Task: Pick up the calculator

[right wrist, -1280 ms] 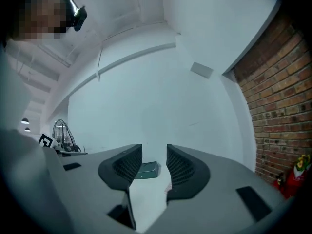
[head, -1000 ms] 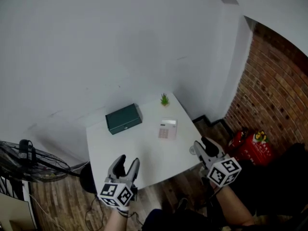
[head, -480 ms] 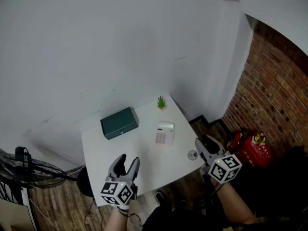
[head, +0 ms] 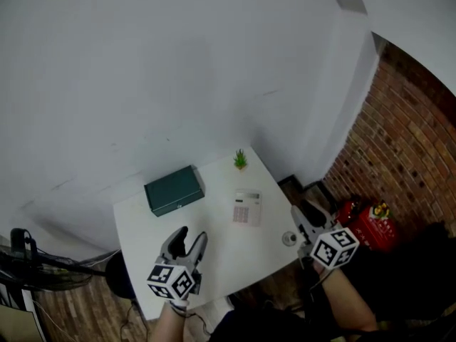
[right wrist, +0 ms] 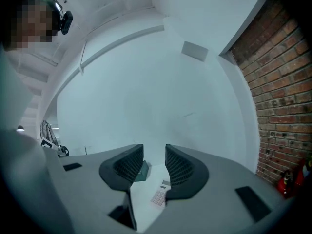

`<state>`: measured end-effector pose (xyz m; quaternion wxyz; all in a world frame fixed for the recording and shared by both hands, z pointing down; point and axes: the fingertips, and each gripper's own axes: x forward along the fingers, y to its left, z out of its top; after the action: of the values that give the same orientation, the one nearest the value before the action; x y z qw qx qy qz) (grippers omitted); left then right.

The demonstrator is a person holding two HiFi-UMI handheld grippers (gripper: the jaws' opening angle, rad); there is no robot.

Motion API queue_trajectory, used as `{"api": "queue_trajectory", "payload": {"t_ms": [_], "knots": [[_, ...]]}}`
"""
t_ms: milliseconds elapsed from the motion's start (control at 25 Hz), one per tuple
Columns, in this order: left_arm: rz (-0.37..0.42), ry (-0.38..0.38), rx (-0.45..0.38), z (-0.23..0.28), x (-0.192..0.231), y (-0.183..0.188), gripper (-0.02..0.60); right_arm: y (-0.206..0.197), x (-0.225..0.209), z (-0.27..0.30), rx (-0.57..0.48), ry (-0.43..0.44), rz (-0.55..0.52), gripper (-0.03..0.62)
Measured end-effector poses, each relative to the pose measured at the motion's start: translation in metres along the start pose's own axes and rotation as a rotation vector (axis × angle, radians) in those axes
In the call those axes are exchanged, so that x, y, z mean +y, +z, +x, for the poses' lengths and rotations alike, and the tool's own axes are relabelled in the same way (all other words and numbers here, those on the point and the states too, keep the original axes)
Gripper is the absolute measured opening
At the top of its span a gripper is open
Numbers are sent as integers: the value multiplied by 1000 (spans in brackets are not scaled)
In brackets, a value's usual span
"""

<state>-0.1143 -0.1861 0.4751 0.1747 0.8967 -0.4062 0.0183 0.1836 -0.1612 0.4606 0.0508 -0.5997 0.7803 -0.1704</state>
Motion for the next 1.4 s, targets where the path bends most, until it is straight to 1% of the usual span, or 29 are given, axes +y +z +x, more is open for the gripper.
{"api": "queue_trajectory", "payload": {"t_ms": [120,240,360,480,600,800,920,1080,1200,1400], "knots": [[-17,-27,17,11,19,-5,239,-4,0,15,5,-18,-11,146],[-36,-51,30,20,29,-10,239,-8,-1,28,12,-23,-21,146],[-57,-70,47,23,34,-18,239,-19,-9,40,43,-27,-7,147],[-74,-68,64,24,38,-27,239,-36,-23,57,90,-12,18,152],[-88,-46,79,28,47,-35,239,-58,-38,81,148,28,46,156],[-121,23,117,31,56,-50,239,-110,-70,119,278,82,152,164],[-127,61,123,35,60,-55,239,-133,-83,140,339,125,208,176],[-140,117,133,41,63,-57,239,-153,-94,168,399,182,228,187],[-159,155,148,46,65,-61,239,-170,-102,186,446,208,239,199],[-182,193,166,56,65,-69,239,-198,-116,213,526,242,271,215]]}}
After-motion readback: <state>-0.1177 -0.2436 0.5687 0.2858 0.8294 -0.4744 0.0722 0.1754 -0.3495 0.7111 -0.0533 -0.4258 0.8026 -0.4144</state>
